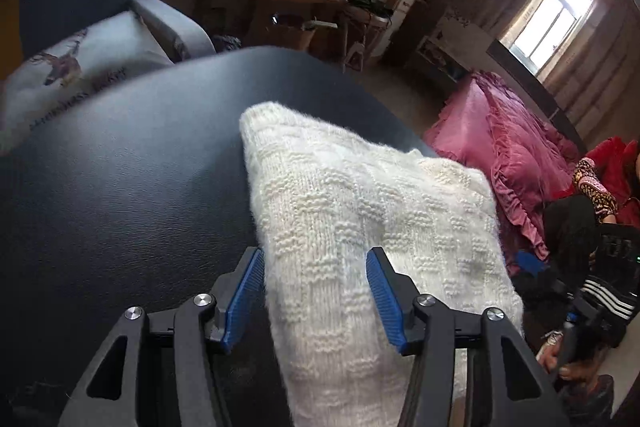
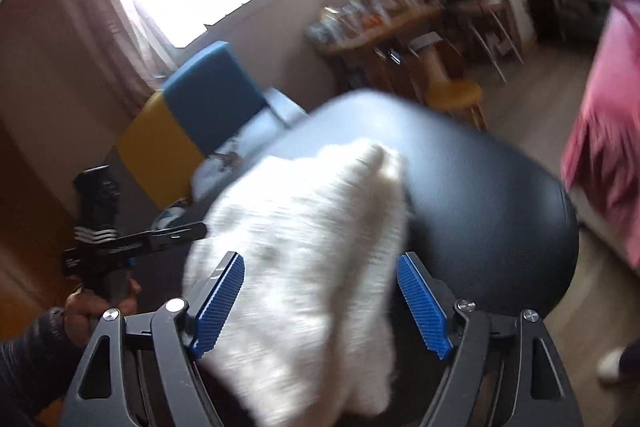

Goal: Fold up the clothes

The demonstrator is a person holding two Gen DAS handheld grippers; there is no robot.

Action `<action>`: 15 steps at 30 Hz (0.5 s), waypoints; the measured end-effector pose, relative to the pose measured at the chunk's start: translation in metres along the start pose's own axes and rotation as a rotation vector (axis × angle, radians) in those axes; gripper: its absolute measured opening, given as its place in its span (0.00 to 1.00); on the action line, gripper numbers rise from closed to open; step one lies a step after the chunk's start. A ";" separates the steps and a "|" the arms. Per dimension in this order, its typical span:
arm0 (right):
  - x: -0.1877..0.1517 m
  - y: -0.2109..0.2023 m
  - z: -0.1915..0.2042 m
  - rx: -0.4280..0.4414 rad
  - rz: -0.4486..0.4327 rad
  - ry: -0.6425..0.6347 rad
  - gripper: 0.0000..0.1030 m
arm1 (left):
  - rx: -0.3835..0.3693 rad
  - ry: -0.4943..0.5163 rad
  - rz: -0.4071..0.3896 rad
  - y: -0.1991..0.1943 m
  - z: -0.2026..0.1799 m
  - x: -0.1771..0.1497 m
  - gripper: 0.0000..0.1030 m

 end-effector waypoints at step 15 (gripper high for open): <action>-0.059 0.036 0.008 -0.014 0.173 -0.058 0.75 | 0.059 0.093 0.033 0.013 -0.056 -0.057 0.52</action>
Point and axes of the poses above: each gripper's, at about its wrist camera, not at the fingertips, and y roughly the way its jaws point, z to its left, x to its top, the point moved 4 cm from there along y, roughly the way its jaws point, and after that the axes turned 8 degrees about z, right-handed, at the moved point
